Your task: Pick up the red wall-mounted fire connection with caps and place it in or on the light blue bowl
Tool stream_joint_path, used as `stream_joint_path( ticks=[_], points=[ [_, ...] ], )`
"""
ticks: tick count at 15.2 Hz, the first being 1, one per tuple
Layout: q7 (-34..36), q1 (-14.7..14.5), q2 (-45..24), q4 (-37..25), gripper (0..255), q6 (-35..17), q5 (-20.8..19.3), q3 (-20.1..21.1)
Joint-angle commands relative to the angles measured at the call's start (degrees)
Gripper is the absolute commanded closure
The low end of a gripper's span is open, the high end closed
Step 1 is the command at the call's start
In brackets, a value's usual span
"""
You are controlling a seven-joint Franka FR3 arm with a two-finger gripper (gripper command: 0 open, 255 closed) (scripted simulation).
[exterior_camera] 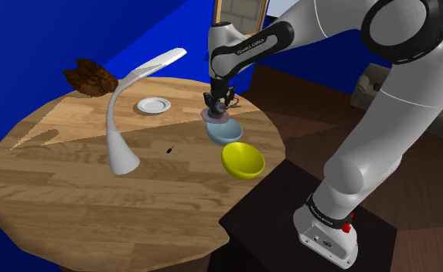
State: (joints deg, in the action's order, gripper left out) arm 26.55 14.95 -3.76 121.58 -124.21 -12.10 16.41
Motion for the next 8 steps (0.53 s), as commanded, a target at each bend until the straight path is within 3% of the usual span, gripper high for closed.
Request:
stream_joint_path(
  ticks=[1, 8],
  points=[
    [-3.0, 1.5, -0.3, -0.7, 255, 0.0, 0.0, -1.3],
    [-2.4, 1.9, -3.0, 0.8, 255, -4.2, -1.5, -1.9]
  ],
)
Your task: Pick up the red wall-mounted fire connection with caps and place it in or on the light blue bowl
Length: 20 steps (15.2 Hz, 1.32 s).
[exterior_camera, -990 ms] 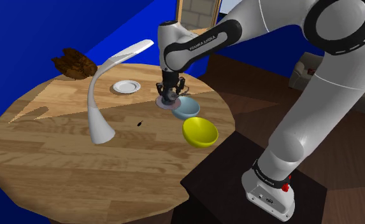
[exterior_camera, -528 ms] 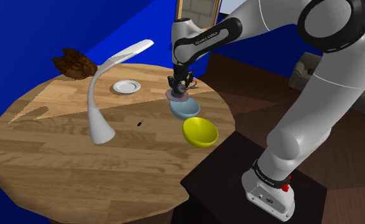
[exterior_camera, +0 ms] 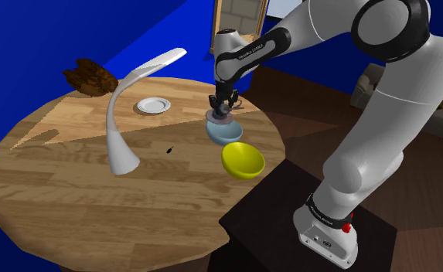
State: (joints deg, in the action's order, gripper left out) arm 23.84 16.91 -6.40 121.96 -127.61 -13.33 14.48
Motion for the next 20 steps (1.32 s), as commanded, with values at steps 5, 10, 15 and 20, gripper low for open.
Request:
stream_joint_path(
  ticks=[5, 10, 15, 20],
  points=[
    [1.6, -0.1, -2.6, 1.7, 255, -4.1, -1.7, -0.3],
    [3.1, -0.3, -5.1, 2.6, 255, -7.3, -3.3, -0.7],
    [3.1, -0.3, -5.1, 2.6, 255, -7.3, -3.3, -0.7],
    [3.1, -0.4, -5.1, 2.6, 0, -7.3, -3.3, -0.7]
  ],
)
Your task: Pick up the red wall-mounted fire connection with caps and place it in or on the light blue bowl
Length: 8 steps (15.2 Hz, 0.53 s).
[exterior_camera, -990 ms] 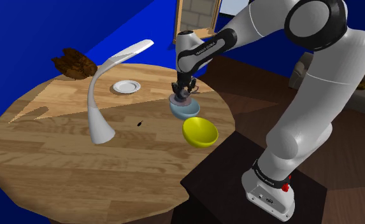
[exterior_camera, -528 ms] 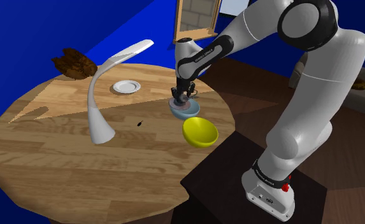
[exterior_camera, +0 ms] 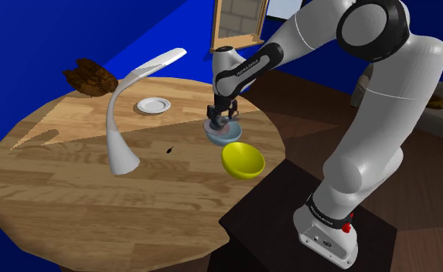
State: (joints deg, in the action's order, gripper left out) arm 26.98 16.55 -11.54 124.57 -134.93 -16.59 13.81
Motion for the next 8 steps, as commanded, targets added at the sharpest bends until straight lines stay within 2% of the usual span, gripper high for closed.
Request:
stream_joint_path(
  ticks=[1, 3, 7, 8],
  points=[
    [0.0, 0.0, 0.0, 0.0, 0, 0.0, 0.0, 0.0],
    [0.0, 0.0, 0.0, 0.0, 0, 0.0, 0.0, 0.0],
    [-1.9, -0.1, 4.6, -2.0, 0, 6.3, 2.8, 1.0],
    [-1.9, -0.1, 4.6, -2.0, 0, 6.3, 2.8, 1.0]
  ],
)
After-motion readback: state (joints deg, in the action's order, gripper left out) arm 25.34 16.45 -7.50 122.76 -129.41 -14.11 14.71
